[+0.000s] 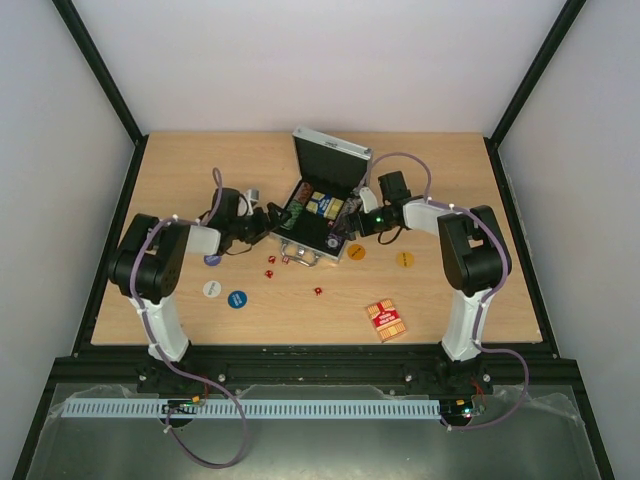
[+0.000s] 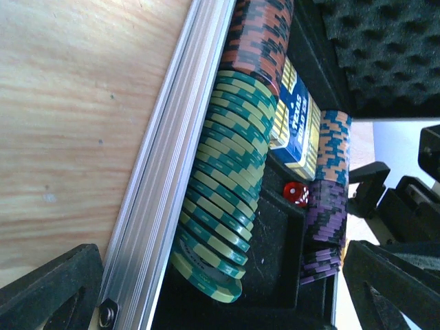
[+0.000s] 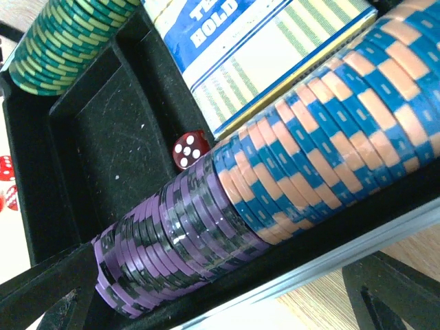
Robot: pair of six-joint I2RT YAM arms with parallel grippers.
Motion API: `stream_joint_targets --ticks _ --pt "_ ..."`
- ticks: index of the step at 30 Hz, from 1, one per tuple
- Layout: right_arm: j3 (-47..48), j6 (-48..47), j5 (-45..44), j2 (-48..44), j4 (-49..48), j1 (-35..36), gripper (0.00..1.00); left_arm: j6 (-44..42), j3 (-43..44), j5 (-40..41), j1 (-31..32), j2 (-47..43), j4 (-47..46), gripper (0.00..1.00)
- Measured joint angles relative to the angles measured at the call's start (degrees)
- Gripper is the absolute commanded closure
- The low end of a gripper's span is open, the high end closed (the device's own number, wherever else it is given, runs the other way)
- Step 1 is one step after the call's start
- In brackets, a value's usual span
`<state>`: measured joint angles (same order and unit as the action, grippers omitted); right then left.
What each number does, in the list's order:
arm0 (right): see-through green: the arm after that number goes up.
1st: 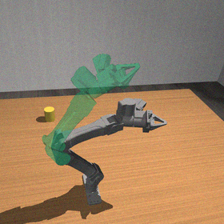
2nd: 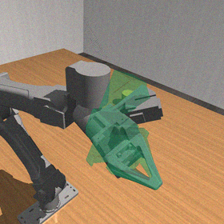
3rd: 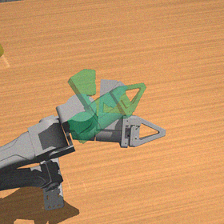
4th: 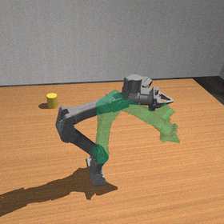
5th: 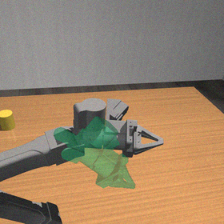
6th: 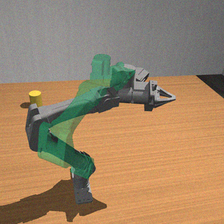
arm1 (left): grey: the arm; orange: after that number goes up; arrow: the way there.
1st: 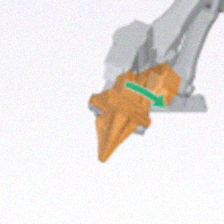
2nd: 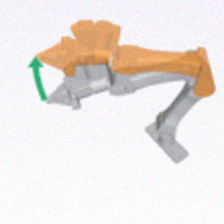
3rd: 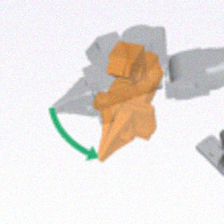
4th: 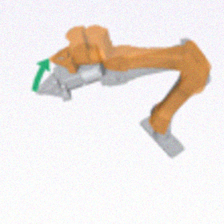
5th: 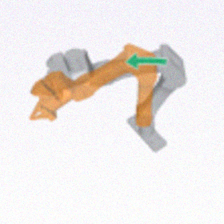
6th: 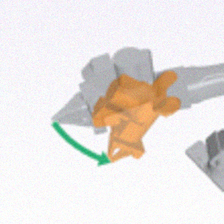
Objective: Pack up texas hold em set
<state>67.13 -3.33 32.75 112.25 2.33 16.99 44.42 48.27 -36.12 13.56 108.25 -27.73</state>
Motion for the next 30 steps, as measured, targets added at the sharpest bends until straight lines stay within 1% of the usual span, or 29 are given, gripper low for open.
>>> stream_joint_targets --ticks 7,14,18,30 --pt "1.18 -0.59 -0.94 0.07 2.25 -0.17 0.01 -0.33 -3.41 2.05 2.51 -3.06 0.17 0.02" --pt "6.97 -0.48 -1.29 3.23 6.86 -0.74 0.01 -0.37 -4.37 2.86 4.11 -3.61 -0.28 0.02" --pt "9.33 -0.50 -1.51 4.83 7.13 -0.96 0.01 -0.26 -5.75 3.23 5.16 -4.37 -1.29 0.02" --pt "10.16 -0.52 -2.16 5.25 7.13 -1.01 0.02 1.95 -8.33 3.56 6.32 -5.77 -3.58 0.02"
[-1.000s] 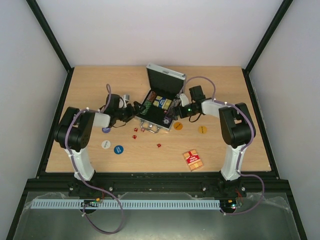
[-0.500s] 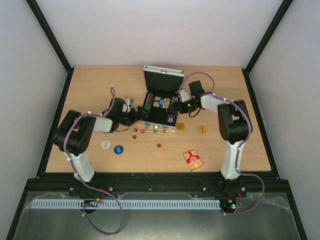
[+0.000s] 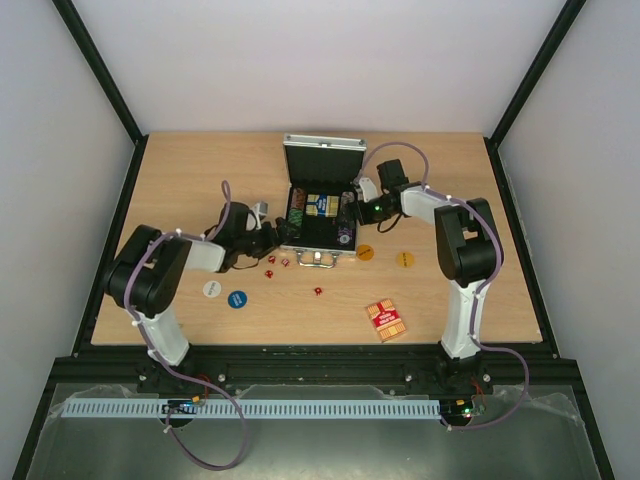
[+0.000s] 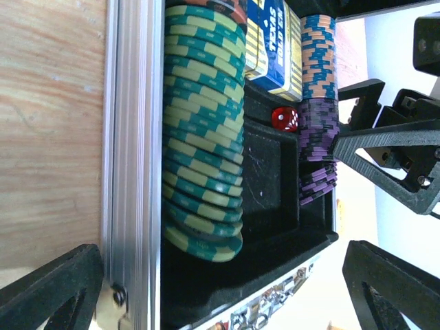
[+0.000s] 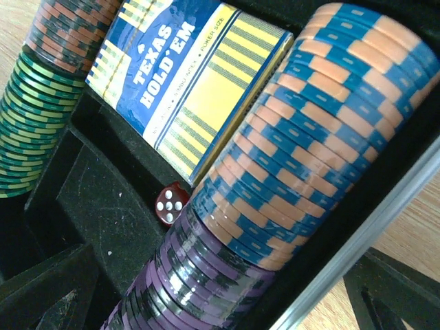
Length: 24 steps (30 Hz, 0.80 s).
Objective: Pack up texas hold em set
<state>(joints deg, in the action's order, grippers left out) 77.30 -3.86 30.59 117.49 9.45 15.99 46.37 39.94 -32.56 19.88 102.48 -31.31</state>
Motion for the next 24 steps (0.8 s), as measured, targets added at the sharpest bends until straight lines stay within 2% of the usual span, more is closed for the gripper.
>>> stream_joint_targets --ticks 5,10,15,18,21,24 --pt "0.00 0.20 2.25 -1.38 0.24 -1.77 0.01 3.19 -1.62 1.36 -0.02 -4.35 2.71 0.01" --pt "-0.31 0.11 4.55 -8.31 1.49 -5.49 0.00 2.03 0.50 7.52 -0.46 -14.21 13.31 0.01" --pt "-2.25 -2.54 5.92 -17.27 4.87 -7.63 0.12 -2.56 5.77 13.09 -1.99 -22.34 25.68 0.01" --pt "-6.75 -4.35 7.02 -24.55 7.41 -6.93 0.21 -6.69 10.78 16.48 -2.58 -23.89 34.69 0.01" --pt "-8.72 -5.90 5.81 -29.18 10.67 -4.72 0.23 -11.21 13.46 18.56 -2.86 -24.92 41.53 0.01" --pt "-8.96 -8.11 2.62 -31.41 13.11 0.83 0.24 -14.14 13.29 20.50 -2.95 -26.62 45.64 0.02"
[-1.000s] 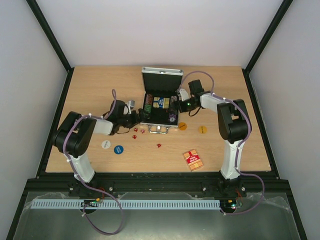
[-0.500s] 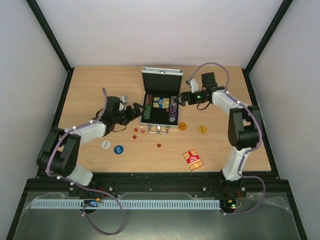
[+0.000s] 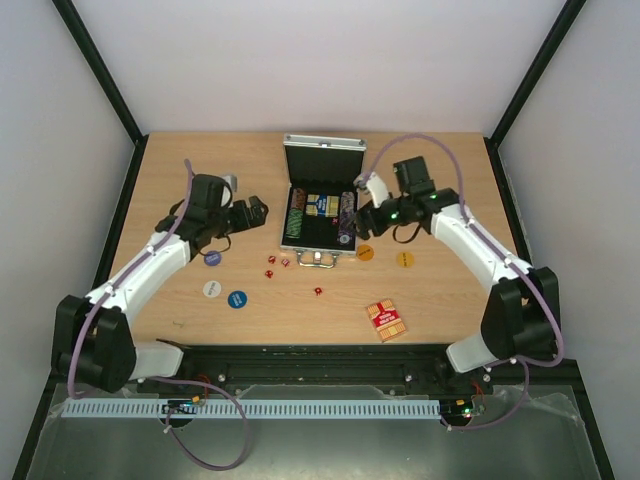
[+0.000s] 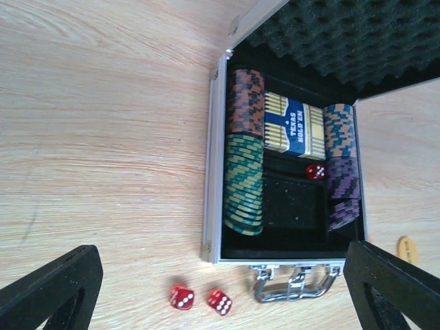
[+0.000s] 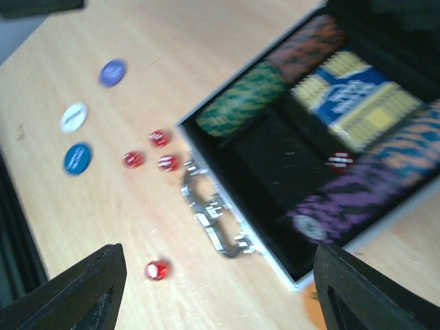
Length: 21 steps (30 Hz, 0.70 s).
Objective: Pack up texas hold em set
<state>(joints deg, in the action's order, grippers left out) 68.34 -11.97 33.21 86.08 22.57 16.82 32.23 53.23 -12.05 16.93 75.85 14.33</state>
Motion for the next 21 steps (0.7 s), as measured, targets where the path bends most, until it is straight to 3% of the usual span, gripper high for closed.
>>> stream_joint_targets --ticks 6,12,18,21 --pt "-3.19 -4.83 -3.06 -3.26 0.76 9.94 0.24 -3.96 -5.64 -1.22 -3.50 -5.79 -1.57 0.05" --pt "-0.81 -8.61 -8.28 -0.31 4.35 17.94 0.28 -4.20 -8.31 -3.32 -9.35 -7.28 -2.49 0.06" --pt "1.88 -11.39 -13.64 7.15 7.32 25.38 0.48 -3.63 -8.31 -5.16 -12.61 -5.29 -2.56 0.05" --pt "2.43 -12.00 -15.76 10.47 9.05 27.50 0.51 -3.30 -8.33 -5.68 -13.64 -5.01 -2.58 0.05"
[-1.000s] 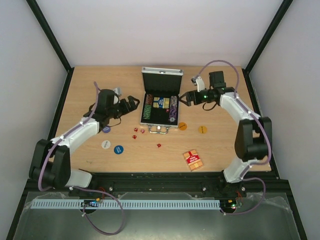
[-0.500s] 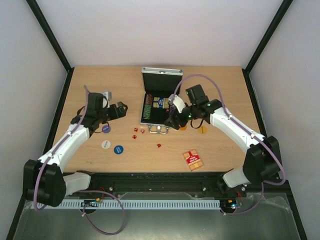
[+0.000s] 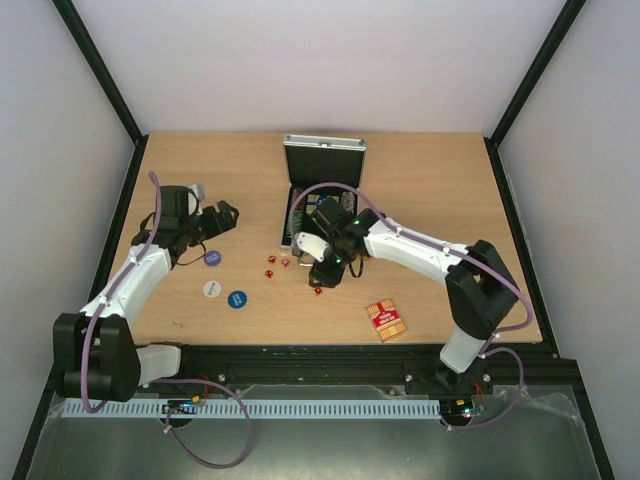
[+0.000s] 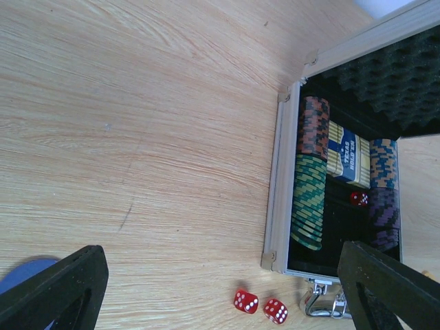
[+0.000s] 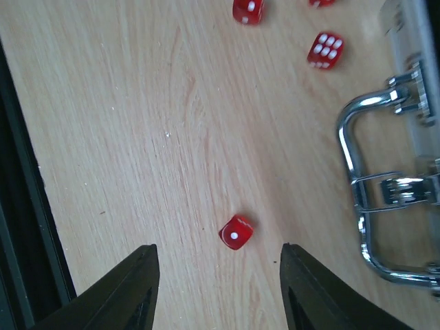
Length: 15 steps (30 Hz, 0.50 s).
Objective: Pack up texas hold em set
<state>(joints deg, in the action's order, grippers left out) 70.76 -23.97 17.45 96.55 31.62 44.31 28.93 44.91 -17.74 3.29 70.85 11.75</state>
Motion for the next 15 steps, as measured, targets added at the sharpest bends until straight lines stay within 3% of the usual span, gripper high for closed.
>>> stream_joint_targets --ticks 10,15 --pt "1.51 1.57 -7.56 5.18 1.51 2.78 0.52 0.24 -0.11 -1.33 -1.09 0.72 -0.13 0.05" --pt "2.73 2.80 -8.98 5.16 1.99 -0.87 0.52 0.24 -0.44 -1.77 -1.11 0.76 -0.22 0.05"
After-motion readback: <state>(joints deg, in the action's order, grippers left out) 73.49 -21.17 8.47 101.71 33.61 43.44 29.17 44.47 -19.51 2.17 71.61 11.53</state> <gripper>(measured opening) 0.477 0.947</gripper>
